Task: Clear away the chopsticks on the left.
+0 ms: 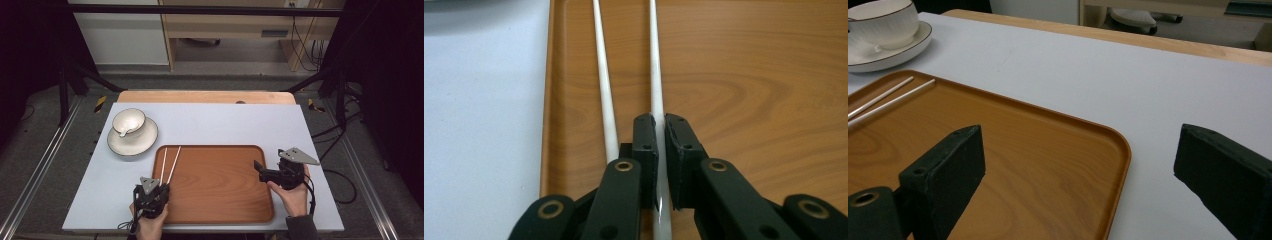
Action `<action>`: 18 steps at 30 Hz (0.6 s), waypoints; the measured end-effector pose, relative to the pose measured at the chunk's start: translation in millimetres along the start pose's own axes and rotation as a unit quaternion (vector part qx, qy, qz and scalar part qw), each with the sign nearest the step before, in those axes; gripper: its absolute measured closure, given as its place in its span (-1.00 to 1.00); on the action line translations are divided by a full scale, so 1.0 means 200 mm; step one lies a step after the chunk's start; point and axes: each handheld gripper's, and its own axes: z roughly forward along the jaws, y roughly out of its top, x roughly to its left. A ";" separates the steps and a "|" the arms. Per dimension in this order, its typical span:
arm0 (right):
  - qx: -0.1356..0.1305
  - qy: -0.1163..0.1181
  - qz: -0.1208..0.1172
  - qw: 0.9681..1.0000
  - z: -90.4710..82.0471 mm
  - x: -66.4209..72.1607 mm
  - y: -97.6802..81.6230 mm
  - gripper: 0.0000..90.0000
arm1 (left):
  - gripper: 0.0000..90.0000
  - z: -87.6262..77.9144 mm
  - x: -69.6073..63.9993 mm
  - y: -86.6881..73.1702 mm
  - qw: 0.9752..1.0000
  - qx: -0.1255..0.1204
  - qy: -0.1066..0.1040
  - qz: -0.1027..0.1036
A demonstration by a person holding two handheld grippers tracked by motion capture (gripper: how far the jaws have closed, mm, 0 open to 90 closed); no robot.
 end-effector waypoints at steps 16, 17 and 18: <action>-0.005 -0.003 0.002 1.000 -0.01 -0.01 0.00 -0.86 | 0.63 -0.05 0.03 0.05 0.999 -0.029 -0.037 0.006; -0.006 -0.002 0.004 1.000 -0.01 -0.01 0.00 -0.86 | 0.60 -0.06 0.04 0.07 0.998 -0.035 -0.045 0.013; -0.006 -0.002 0.005 1.000 -0.01 -0.01 0.00 -0.86 | 0.56 -0.07 0.04 0.08 0.998 -0.039 -0.047 0.015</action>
